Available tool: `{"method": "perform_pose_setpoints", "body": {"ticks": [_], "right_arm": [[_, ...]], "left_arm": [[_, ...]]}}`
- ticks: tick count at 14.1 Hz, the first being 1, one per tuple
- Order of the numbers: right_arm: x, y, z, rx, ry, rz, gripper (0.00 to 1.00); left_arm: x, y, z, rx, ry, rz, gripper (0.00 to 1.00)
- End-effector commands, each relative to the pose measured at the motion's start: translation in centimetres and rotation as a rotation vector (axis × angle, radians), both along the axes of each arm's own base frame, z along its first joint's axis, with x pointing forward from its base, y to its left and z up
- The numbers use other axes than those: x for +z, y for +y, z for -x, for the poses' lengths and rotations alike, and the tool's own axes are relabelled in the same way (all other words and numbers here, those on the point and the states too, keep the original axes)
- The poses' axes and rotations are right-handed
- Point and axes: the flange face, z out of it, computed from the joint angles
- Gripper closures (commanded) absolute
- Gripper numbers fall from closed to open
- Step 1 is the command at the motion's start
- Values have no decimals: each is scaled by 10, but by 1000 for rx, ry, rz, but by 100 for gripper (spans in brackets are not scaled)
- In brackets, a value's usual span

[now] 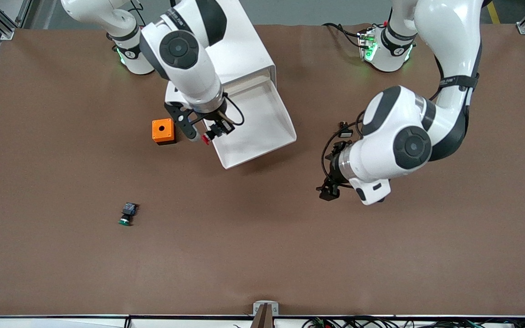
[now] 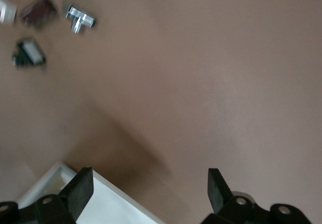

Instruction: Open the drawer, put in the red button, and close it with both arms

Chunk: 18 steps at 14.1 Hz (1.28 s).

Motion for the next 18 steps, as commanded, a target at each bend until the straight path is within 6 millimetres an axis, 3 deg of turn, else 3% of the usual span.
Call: {"method": "perform_pose_setpoints", "body": {"ticks": [1,6,9,13,18], "right_arm": [[-1,21,11,-47,1,-21,100],[-26,60,28,-100,-27,-30,100],[-48,79,37,-118,-32,-29,100],[-73,99,47,-136,-34,-26,100],[-80,113,55,-158,-33,-25,100]], "left_arm": [[10,-2,13,-165,-58,-37,0],[-2,-23,27,-371,-114,-114,0],[-21,-40,39,-465,-150,-169,0],[-45,-45,43,-564,-223,-172,0],[-71,-53,47,-636,-264,-141,0]]}}
